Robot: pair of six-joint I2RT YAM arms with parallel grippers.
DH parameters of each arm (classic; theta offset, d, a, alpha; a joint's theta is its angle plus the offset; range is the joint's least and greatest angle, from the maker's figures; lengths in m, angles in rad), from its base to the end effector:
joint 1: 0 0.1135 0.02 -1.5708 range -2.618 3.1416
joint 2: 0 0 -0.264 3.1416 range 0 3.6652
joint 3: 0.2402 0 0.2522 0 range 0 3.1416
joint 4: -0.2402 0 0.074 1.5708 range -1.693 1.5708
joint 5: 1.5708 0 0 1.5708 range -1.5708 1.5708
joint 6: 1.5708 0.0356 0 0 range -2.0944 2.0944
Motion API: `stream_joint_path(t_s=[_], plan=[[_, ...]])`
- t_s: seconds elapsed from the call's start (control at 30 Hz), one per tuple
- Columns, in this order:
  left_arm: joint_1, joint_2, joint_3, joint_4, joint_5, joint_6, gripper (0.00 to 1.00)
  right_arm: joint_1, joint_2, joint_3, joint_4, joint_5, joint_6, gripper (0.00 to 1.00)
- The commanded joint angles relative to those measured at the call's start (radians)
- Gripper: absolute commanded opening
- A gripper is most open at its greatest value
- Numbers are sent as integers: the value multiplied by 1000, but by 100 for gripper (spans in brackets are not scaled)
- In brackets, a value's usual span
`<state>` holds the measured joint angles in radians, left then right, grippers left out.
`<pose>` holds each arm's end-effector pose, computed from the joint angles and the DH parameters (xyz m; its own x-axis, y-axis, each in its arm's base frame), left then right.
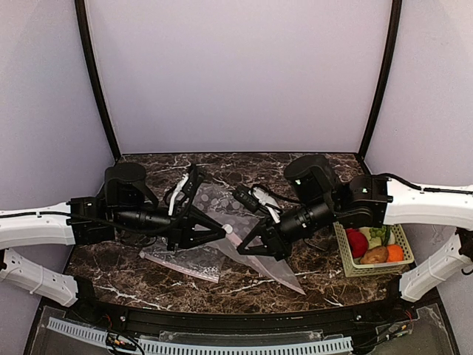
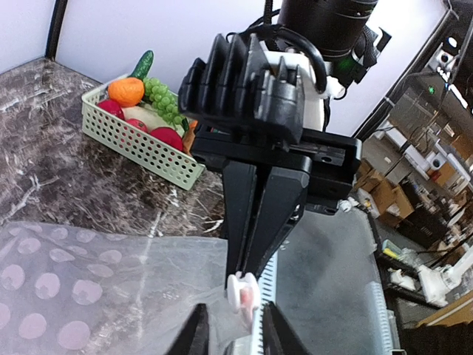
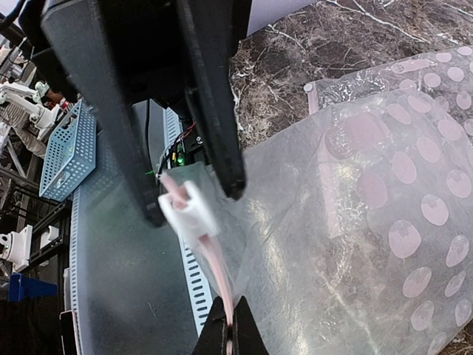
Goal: Place the food in the zip-top bag and seal the zipper
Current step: Pass from the right arm to the left
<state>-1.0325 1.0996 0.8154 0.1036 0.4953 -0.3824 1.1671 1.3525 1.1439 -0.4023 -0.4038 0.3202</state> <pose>0.1166 -0.2282 0.3187 -0.4568 0.1246 -0.8808 0.8889 0.1036 -0.4463 0.1059 0.2835 0.3180 -0.5198 -0.4801 -0.7066 -0.8517 0.2280 0.4718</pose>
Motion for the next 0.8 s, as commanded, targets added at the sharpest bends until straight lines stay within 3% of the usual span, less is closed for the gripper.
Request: stream_joint_path(t_s=[0.0,0.17,0.3,0.5,0.67,0.77], plan=[[-6,4,-3,26,30,-8,33,-24,-34,-24,69,-39,23,0],[-6,3,-21,18,23,-5,44,-52,-79,-56,109,-89,41,0],[-6,1,-27,42,35,-17,43,-70,-99,-71,113,-107,41,0],[-6,21,-11,44,35,-21,29,-78,-94,-64,113,-131,39,0],[-6,31,-8,46,5,-26,3,-78,-103,-69,112,-122,43,0],[-6,25,-11,43,-20,-30,1,-78,-123,-71,109,-107,50,7]])
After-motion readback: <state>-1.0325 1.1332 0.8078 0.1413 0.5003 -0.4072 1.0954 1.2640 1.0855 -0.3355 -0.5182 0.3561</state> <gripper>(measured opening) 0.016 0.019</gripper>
